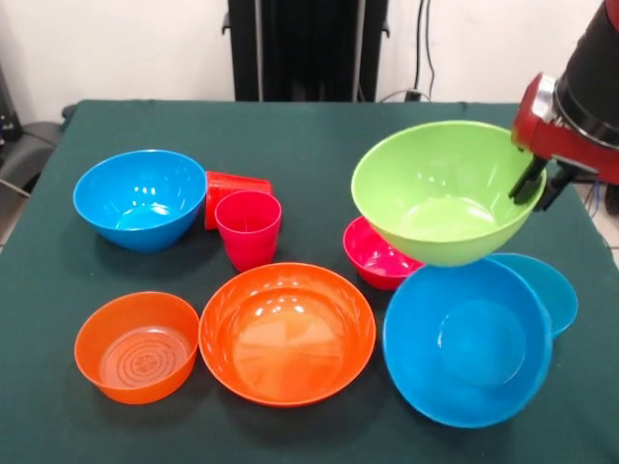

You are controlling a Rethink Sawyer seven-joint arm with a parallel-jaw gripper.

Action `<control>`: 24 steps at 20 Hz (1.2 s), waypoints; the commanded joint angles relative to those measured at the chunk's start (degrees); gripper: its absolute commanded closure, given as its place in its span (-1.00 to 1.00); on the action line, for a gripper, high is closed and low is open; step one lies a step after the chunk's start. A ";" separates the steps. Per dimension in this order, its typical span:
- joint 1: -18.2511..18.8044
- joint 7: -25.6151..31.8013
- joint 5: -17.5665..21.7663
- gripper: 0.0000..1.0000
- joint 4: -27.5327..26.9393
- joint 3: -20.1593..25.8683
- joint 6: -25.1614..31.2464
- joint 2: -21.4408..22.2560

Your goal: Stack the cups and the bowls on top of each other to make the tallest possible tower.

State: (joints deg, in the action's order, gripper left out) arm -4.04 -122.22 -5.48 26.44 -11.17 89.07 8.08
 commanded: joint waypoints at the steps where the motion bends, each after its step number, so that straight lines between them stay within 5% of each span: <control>1: 2.22 0.51 -0.31 1.00 -9.76 0.98 12.58 -0.32; 6: 3.27 2.19 -1.28 1.00 -14.71 -0.17 13.87 -2.29; 24: 3.03 -0.69 -4.82 1.00 -18.01 -4.35 0.59 -10.77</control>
State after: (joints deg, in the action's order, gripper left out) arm -1.58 -122.22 -9.80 7.83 -17.10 93.99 -0.23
